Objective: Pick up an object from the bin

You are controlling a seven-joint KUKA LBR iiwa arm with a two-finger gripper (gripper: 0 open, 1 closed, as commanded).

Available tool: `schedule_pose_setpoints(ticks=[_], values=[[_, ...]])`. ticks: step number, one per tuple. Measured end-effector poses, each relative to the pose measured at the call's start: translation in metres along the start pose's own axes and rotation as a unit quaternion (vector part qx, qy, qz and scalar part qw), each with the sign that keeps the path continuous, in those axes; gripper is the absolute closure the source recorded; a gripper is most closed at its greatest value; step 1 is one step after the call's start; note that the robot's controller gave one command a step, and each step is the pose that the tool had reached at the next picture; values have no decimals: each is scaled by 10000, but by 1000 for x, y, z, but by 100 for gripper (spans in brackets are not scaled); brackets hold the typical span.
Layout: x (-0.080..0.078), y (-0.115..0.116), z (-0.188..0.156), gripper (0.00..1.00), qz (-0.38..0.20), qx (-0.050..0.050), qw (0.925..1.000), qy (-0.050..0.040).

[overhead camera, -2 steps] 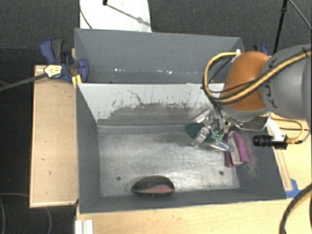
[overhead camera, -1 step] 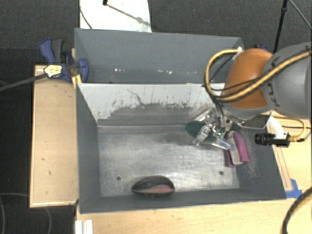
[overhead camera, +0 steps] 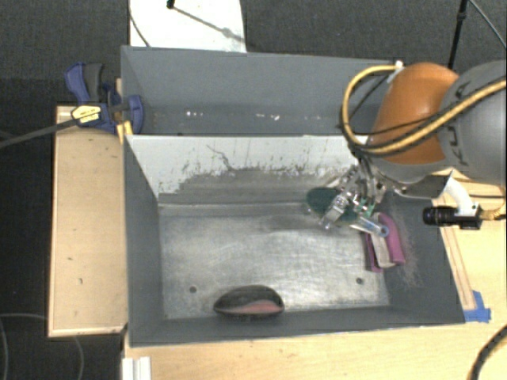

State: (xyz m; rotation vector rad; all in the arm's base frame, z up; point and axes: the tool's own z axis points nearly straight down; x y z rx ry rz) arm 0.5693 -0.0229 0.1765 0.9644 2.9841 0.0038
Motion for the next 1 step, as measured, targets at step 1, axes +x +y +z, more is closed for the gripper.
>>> schedule_pose_setpoints(ticks=[1], values=[[-1, 1, -10, 100, -22, 2, 10000, 2]])
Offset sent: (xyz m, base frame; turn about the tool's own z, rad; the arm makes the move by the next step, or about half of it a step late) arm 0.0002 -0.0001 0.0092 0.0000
